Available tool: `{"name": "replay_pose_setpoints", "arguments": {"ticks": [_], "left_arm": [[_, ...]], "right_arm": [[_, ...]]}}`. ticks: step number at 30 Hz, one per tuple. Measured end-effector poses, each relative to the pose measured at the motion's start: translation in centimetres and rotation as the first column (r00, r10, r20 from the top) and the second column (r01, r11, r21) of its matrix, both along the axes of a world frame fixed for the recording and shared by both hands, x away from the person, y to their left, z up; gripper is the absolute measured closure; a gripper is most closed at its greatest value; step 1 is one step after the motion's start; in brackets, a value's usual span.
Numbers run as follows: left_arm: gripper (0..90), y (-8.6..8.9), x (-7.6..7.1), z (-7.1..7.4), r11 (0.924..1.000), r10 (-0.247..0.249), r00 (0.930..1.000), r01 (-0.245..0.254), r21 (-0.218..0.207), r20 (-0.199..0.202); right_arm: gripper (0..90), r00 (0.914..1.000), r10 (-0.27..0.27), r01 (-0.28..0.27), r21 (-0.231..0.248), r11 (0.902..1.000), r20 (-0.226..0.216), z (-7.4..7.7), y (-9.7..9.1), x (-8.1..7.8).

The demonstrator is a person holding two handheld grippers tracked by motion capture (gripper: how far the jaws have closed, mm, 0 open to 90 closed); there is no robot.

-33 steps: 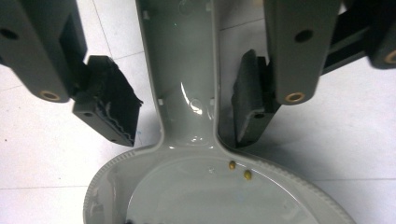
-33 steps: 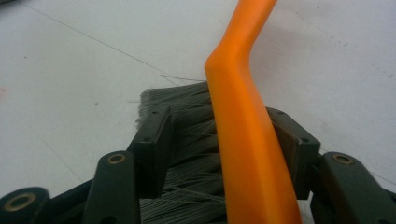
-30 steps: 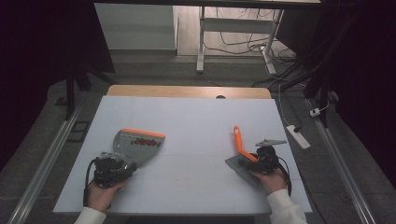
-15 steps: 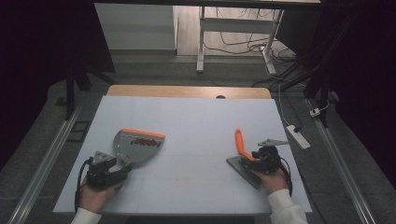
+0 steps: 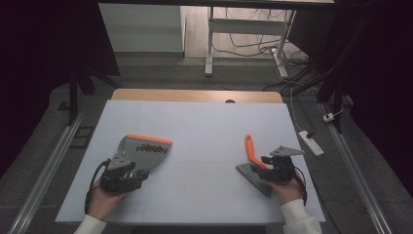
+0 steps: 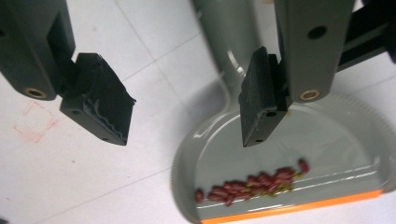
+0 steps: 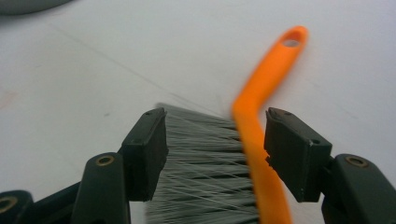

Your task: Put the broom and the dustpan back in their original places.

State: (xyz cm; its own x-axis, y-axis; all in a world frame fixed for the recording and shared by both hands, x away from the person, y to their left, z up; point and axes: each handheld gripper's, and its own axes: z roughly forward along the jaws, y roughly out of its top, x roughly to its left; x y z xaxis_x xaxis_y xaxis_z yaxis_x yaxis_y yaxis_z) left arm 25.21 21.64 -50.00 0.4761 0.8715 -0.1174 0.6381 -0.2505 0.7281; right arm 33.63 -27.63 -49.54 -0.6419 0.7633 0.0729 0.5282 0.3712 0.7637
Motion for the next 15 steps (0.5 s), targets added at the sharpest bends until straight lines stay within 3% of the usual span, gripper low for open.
{"name": "replay_pose_setpoints", "arguments": {"ticks": [5,10,15], "left_arm": [[36.2,-0.7,0.9,0.4,0.9979,-0.064,0.998,0.064,-0.014,0.003],[36.9,-1.8,2.0,0.4,0.9899,-0.142,0.9898,0.142,0.0,-0.01],[36.9,-2.5,2.7,0.1,0.9822,-0.187,0.9816,0.188,0.012,-0.039]], "right_arm": [[39.8,0.9979,0.063,-0.064,0.003,0.998,0.013,0.0,0.5,-0.5],[39.9,0.9937,0.107,-0.107,0.009,0.9942,0.033,0.1,1.0,-1.1],[39.8,0.9868,0.157,-0.157,-0.002,0.9876,0.042,0.0,1.8,-1.6]]}}
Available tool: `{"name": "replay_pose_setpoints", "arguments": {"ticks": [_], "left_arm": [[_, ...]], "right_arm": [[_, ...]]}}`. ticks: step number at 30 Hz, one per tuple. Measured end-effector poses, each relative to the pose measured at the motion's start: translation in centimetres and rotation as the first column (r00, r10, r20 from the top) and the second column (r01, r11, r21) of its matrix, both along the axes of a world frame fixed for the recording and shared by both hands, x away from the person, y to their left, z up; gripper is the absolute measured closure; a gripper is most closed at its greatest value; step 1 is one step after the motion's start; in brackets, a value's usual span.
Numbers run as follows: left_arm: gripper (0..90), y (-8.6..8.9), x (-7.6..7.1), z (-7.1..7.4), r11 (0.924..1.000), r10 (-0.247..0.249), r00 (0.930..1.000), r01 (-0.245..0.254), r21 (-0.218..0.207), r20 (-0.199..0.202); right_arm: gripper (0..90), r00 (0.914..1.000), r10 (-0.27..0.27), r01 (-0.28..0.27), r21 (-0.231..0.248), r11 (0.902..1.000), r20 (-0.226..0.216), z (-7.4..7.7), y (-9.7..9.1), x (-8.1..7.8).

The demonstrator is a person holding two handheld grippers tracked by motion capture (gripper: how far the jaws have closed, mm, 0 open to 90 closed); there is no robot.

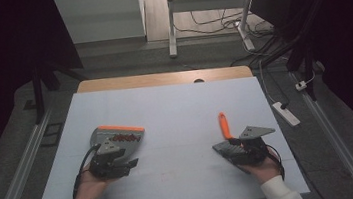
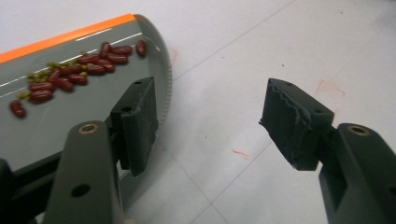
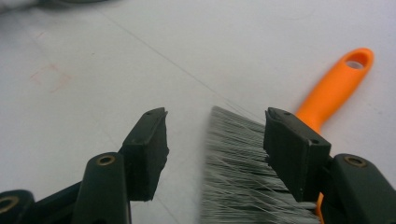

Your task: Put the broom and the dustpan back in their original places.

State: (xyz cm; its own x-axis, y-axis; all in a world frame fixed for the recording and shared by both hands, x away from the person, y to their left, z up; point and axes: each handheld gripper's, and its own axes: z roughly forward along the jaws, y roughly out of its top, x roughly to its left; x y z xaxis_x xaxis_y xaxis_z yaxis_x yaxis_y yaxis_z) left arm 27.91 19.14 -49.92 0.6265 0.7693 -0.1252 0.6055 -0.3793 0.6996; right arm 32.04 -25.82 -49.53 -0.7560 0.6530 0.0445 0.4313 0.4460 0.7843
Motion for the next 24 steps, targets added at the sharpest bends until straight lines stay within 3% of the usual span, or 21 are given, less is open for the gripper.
{"name": "replay_pose_setpoints", "arguments": {"ticks": [8,24], "left_arm": [[36.9,-0.04,-0.01,-0.34,0.9997,-0.015,0.9998,0.015,0.02,-0.01],[37.1,-0.01,-0.24,-0.76,0.9999,-0.01,0.9994,0.011,0.011,-0.032]], "right_arm": [[39.9,0.9985,0.049,-0.049,-0.007,0.9988,0.024,0.03,0.65,-0.64],[40.1,0.9974,0.047,-0.047,-0.005,0.9989,0.054,0.19,0.51,-0.97]]}}
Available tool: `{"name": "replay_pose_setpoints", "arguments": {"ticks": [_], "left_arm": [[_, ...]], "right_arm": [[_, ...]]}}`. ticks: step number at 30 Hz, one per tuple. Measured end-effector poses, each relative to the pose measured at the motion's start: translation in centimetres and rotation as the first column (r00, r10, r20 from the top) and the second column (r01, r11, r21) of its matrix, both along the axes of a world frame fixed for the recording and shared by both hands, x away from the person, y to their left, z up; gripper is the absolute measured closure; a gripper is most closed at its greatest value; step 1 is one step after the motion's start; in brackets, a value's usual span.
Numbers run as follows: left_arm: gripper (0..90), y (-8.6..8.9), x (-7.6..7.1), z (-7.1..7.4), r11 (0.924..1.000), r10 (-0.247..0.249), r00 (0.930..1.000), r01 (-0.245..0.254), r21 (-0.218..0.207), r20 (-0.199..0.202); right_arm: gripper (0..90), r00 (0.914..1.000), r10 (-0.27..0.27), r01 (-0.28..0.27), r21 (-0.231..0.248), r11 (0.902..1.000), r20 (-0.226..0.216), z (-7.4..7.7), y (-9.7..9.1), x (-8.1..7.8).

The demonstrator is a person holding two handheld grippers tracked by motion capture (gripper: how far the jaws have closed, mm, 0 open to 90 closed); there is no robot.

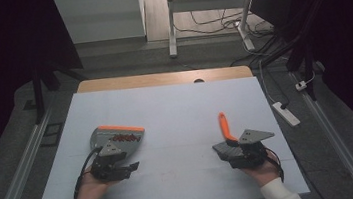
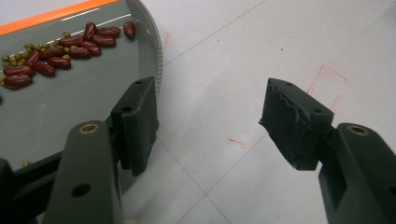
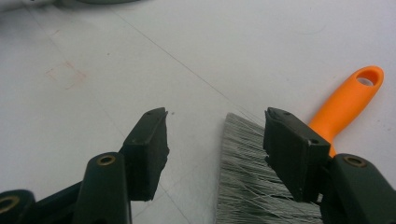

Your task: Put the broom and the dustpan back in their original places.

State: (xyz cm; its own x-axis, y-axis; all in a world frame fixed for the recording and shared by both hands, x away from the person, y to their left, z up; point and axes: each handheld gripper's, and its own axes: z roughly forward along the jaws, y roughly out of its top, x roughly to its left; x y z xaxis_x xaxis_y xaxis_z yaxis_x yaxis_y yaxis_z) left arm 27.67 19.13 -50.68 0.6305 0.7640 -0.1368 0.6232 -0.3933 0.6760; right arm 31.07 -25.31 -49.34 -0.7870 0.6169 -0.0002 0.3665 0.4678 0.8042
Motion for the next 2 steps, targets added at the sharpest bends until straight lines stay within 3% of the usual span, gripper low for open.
{"name": "replay_pose_setpoints", "arguments": {"ticks": [2], "left_arm": [[37.1,-0.02,0.0,-0.05,1.0,-0.001,1.0,0.001,-0.002,-0.004]], "right_arm": [[40.1,1.0,0.001,-0.001,0.0,1.0,0.0,-0.01,-0.03,0.01]]}}
